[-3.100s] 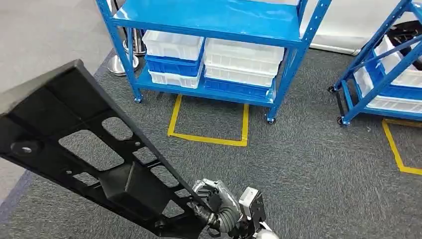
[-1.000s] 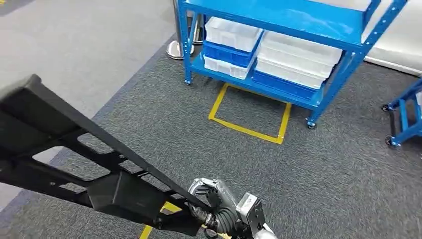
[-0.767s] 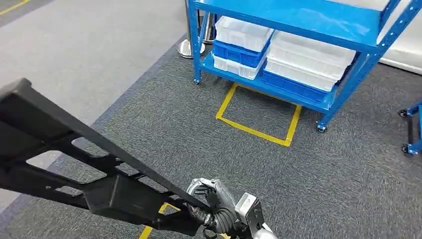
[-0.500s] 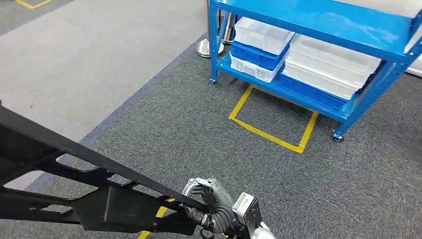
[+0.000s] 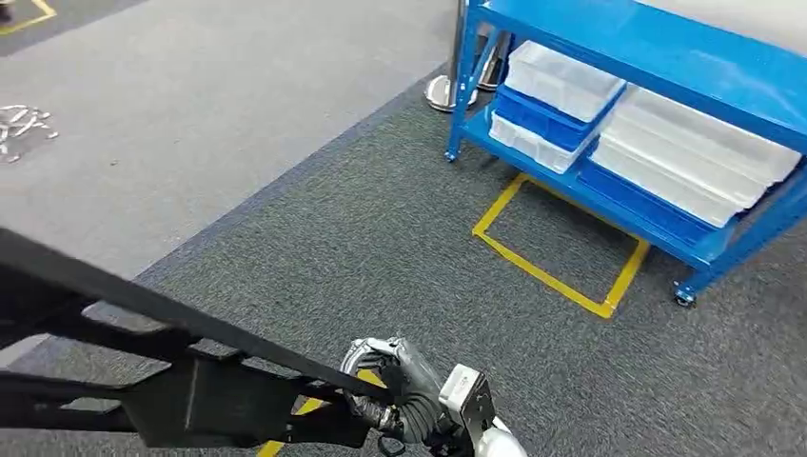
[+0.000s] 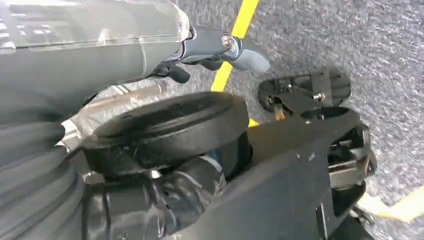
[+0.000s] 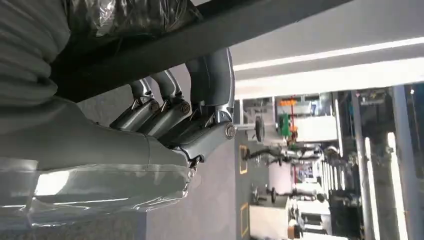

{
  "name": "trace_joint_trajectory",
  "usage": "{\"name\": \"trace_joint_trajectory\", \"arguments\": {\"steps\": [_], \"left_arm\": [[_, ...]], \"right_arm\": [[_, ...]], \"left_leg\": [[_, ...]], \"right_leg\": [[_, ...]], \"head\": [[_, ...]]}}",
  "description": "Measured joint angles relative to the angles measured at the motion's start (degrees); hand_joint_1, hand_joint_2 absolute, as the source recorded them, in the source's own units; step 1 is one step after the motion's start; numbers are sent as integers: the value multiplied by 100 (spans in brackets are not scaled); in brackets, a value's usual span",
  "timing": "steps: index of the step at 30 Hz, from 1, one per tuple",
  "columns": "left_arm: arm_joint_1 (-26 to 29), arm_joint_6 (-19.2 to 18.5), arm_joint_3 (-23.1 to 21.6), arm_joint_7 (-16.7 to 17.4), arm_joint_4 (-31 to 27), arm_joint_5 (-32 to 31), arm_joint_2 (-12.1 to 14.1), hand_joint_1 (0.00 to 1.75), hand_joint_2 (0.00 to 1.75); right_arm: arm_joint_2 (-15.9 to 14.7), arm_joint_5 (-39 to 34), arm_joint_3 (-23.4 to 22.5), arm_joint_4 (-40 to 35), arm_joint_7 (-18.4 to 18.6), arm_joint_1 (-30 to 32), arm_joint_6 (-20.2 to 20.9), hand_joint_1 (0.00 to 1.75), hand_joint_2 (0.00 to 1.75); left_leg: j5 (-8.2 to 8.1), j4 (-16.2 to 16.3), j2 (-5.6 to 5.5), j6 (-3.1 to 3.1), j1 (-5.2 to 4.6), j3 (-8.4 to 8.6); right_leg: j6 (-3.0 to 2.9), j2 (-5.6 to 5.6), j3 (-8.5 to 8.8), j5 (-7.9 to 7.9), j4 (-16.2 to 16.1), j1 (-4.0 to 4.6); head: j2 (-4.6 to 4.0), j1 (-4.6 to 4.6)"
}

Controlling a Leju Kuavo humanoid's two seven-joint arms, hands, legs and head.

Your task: Take the parts from the cabinet and place them on the table.

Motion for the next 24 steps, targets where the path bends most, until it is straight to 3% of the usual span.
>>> {"name": "trace_joint_trajectory", "arguments": {"steps": [1,2,3,5,7,8,9,11,12,13,14,16,17,18,21,22,23,24], "left_arm": [[-5,-2,0,-7,0,-4,-13,0,175],[-2,-4,2,-13,0,-4,-13,0,175],[-28,-4,2,-13,0,-7,-13,0,175],[-13,-4,7,-31,0,-7,-15,0,175],[-14,-4,11,-33,0,-4,-13,0,175],[-14,-7,11,-33,0,-7,-15,0,175],[-21,-7,11,-33,0,-6,-15,0,175],[-61,-7,11,-37,0,-4,-13,0,175],[-72,-15,11,-44,0,-4,-13,0,175],[-76,-29,11,-46,0,-13,-13,0,175],[-71,-35,11,-44,0,-31,-7,0,175],[-32,-59,13,-26,0,-74,-7,0,175],[-20,-68,13,-22,0,-103,-2,0,175],[-2,-79,13,-20,0,-107,9,0,175],[40,-112,15,-22,0,-127,20,0,175],[37,-120,15,-22,0,-142,20,0,175],[51,-125,15,-24,0,-153,11,0,175],[41,-125,15,-24,0,-160,9,0,175]], "right_arm": [[0,0,0,0,0,-5,11,155,175],[0,0,0,4,0,-11,26,155,175],[2,0,2,11,0,-12,39,155,175],[2,0,4,15,0,-11,42,155,175],[17,0,24,15,0,-25,42,155,175],[26,0,44,15,0,-37,42,155,175],[42,0,57,15,0,-38,42,155,175],[39,-2,70,20,0,-26,44,155,175],[37,4,70,26,0,-20,37,155,175],[35,20,72,26,-2,-4,15,155,175],[35,26,72,24,-4,12,0,155,175],[33,44,72,15,-13,18,-33,155,175],[33,55,72,2,-15,22,-50,155,175],[29,61,72,-9,-17,36,-52,155,175],[13,72,72,-26,-28,70,-59,155,175],[11,85,72,-42,-28,69,-61,155,175],[2,98,72,-59,-31,66,-63,155,175],[2,101,72,-77,-44,71,-63,155,175]], "left_leg": [[-26,50,-71,-40,18,-8],[-50,87,-113,-84,34,-44],[-73,185,-180,-147,1,-106],[-18,128,-261,-240,40,-161],[-24,124,-307,-309,54,-189],[-100,232,-57,-319,38,-222],[-299,531,116,-329,25,-363],[-743,1439,230,-355,25,-778],[-853,1773,243,-357,24,-911],[-824,1865,252,-348,22,-922],[-677,1683,272,-329,22,-810],[-194,717,375,-250,1,-285],[-76,237,586,-181,-39,-54],[-161,114,718,-154,-110,-18],[-114,108,552,-98,-127,-89],[-74,25,492,-53,-108,-59],[-22,-44,451,-26,-49,13],[-1,-51,408,3,-44,10]], "right_leg": [[22,105,255,261,-535,-37],[25,337,369,201,-756,-71],[0,386,378,168,-879,-39],[-67,304,336,178,-810,8],[-162,184,348,218,-874,-39],[-207,127,361,228,-896,-33],[-249,65,358,231,-902,-21],[-269,-101,340,222,-901,24],[-276,-177,338,218,-900,42],[-281,-252,345,215,-899,60],[-288,-315,351,210,-899,75],[-293,-417,374,201,-900,99],[-289,-449,384,197,-903,105],[-270,-497,371,192,-895,145],[-204,-658,373,218,-928,130],[-163,-705,407,211,-943,140],[-103,-507,410,134,-884,116],[-92,-247,311,-33,-672,106]], "head": [[0,0],[-2,6],[-2,2],[-2,0],[0,-2],[-2,-2],[-2,-7],[-2,-5],[-2,-7],[-2,-5],[-2,-7],[-2,-7],[0,-5],[-2,-5],[-2,-2],[-2,-7],[-2,11],[0,2]]}}
